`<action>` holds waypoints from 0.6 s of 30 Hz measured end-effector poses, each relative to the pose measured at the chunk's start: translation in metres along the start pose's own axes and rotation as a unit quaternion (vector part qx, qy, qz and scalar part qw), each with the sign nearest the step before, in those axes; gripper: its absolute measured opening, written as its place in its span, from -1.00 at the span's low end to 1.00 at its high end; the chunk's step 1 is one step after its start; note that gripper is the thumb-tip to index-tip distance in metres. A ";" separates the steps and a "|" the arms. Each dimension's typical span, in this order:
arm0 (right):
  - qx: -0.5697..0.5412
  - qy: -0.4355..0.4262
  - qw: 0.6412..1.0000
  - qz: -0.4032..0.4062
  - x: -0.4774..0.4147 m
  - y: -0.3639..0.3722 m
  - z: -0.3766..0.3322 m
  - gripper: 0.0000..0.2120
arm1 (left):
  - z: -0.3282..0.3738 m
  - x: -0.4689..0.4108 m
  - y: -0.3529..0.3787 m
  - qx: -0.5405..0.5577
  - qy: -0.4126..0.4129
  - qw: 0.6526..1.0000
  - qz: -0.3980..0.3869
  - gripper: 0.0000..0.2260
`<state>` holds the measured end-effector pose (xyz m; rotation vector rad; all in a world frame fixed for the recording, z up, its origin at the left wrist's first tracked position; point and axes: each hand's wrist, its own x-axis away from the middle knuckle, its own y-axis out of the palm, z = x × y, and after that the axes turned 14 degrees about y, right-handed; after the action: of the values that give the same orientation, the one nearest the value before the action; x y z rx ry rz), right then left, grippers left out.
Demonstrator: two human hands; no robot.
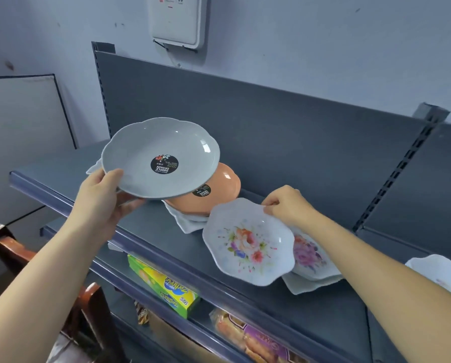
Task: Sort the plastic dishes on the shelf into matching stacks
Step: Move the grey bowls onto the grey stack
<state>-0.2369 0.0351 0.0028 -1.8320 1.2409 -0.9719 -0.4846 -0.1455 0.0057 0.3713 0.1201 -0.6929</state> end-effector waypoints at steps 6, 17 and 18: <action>-0.092 0.134 0.982 0.092 0.004 -0.049 0.058 -0.80 | -0.012 0.010 0.038 0.025 -0.024 0.998 -0.053 -0.79; -0.070 0.271 0.954 0.108 0.005 -0.039 0.119 -0.75 | -0.025 0.034 0.100 0.033 -0.042 0.988 -0.145 -0.77; -0.061 0.269 0.956 0.102 0.006 -0.038 0.120 -0.75 | -0.026 0.035 0.103 0.033 -0.042 0.988 -0.147 -0.77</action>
<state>-0.1146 0.0575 -0.0192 -1.5302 1.8101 -1.3501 -0.3911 -0.0843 0.0041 0.3910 0.0729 -1.0050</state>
